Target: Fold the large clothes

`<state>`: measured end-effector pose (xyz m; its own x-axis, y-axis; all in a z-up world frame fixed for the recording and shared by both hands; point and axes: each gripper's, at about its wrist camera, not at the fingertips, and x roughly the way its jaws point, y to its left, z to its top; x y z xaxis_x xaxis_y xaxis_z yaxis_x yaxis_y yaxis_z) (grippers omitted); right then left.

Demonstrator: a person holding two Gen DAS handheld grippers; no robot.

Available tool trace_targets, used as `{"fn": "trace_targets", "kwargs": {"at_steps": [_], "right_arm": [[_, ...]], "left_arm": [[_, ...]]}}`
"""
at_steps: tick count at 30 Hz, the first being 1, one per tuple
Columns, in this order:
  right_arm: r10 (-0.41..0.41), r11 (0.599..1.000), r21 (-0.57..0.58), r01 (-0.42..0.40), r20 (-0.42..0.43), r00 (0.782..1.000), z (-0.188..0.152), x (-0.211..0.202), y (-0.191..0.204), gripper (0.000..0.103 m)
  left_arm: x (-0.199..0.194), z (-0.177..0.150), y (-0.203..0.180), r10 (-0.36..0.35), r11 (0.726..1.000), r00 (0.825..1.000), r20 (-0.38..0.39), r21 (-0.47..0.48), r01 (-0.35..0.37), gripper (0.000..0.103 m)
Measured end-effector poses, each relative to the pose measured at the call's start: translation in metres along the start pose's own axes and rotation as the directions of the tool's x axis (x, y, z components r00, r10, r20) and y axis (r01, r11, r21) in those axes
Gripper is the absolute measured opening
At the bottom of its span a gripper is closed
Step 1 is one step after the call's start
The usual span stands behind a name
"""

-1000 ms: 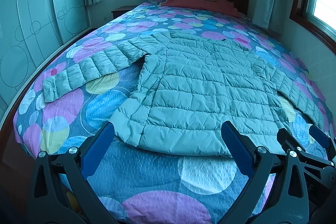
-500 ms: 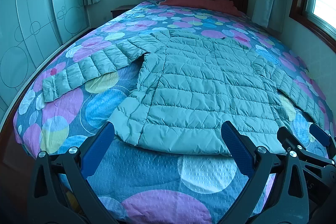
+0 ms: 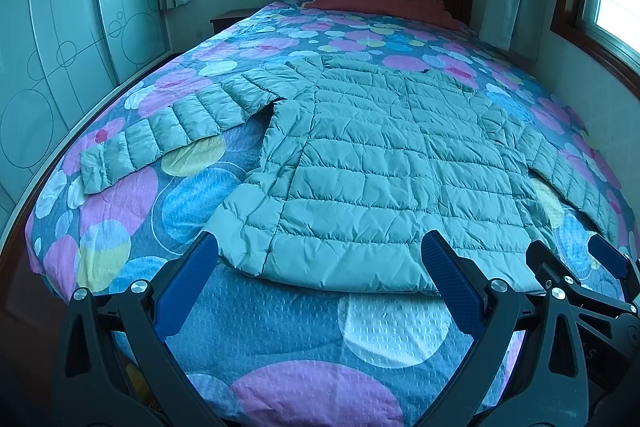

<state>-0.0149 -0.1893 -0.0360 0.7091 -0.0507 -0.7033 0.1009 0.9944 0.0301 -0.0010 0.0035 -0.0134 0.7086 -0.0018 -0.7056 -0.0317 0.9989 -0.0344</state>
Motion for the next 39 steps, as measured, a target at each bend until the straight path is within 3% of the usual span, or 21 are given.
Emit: {"fn": "trace_targets", "kwargs": {"at_steps": [25, 31, 35, 38, 39], "right_arm": [[0.000, 1.000, 0.000, 0.000, -0.002, 1.000, 0.000, 0.003, 0.000, 0.099], [-0.006, 0.999, 0.032, 0.006, -0.014, 1.000, -0.001, 0.016, -0.013, 0.099], [-0.030, 0.995, 0.093, 0.033, -0.033, 0.999, 0.005, 0.034, -0.039, 0.099], [-0.023, 0.987, 0.159, 0.029, -0.041, 0.999, 0.009, 0.046, -0.067, 0.098], [-0.026, 0.984, 0.177, 0.032, -0.035, 0.999, 0.010, 0.048, -0.076, 0.098]], "left_arm": [[0.003, -0.005, -0.002, 0.001, 1.000, 1.000, -0.008, 0.003, -0.001, 0.101], [0.031, -0.006, 0.014, -0.012, 0.999, 0.996, -0.087, -0.047, 0.008, 0.101], [0.051, 0.005, 0.029, 0.013, 0.997, 0.993, -0.121, -0.072, -0.022, 0.101], [0.064, 0.010, 0.038, 0.034, 0.996, 0.990, -0.138, -0.079, -0.046, 0.089], [0.070, 0.013, 0.043, 0.055, 0.994, 0.987, -0.148, -0.084, -0.068, 0.078]]}}
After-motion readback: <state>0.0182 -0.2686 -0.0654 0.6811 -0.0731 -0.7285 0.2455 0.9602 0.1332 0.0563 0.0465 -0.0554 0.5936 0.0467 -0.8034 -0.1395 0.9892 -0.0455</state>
